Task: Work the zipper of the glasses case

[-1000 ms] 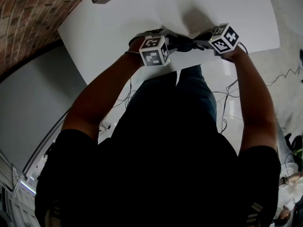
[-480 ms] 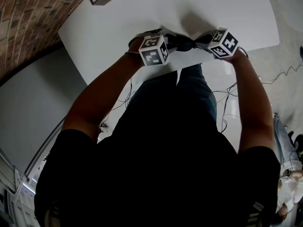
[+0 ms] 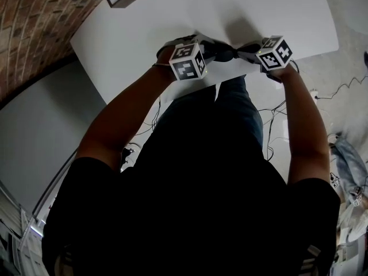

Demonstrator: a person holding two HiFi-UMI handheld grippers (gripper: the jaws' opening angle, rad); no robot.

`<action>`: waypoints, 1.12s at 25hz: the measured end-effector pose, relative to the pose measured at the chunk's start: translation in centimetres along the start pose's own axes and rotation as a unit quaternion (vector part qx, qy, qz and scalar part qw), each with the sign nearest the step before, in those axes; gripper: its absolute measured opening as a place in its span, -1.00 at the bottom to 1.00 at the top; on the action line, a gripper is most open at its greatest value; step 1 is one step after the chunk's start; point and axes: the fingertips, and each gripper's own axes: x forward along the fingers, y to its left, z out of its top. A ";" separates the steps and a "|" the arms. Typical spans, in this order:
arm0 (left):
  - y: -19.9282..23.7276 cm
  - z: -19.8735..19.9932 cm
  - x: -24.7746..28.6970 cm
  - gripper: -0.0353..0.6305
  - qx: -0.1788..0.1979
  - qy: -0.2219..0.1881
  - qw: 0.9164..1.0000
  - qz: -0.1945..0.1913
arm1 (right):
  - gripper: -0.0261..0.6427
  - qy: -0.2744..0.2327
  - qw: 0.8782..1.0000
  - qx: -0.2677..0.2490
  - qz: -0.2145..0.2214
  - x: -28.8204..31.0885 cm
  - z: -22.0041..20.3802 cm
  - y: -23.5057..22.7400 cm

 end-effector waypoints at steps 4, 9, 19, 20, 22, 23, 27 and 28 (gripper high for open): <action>-0.1 0.0 0.1 -0.44 -0.002 0.000 1.000 0.005 | -0.92 -0.020 0.998 0.049 -0.025 0.1 -0.4 0.2; -0.2 -0.1 0.1 -0.44 -0.002 0.003 1.000 0.008 | -0.92 -0.034 0.993 0.095 -0.067 0.3 -0.6 0.7; -0.3 0.1 0.1 -0.46 0.013 -0.005 1.000 0.002 | -0.91 -0.053 0.981 -0.009 -0.189 -1.9 -1.3 1.0; -0.4 0.0 0.0 -0.46 0.013 -0.005 1.000 0.001 | -0.91 -0.046 0.978 -0.029 -0.203 -2.2 -1.0 0.9; -0.5 -0.1 -0.1 -0.46 0.014 -0.002 1.000 0.000 | -0.88 -0.029 0.973 -0.082 -0.216 -2.2 -0.4 1.0; -0.5 0.0 -0.1 -0.46 0.016 -0.002 1.000 0.000 | -0.85 -0.021 0.970 -0.109 -0.216 -2.1 -0.2 1.1; -0.5 0.0 0.0 -0.47 0.023 -0.005 1.000 -0.003 | -0.70 0.018 0.954 -0.214 -0.207 -1.2 0.8 0.9; -0.5 0.0 0.0 -0.47 0.024 -0.006 1.000 -0.005 | -0.69 0.030 0.951 -0.233 -0.203 -0.9 0.8 0.7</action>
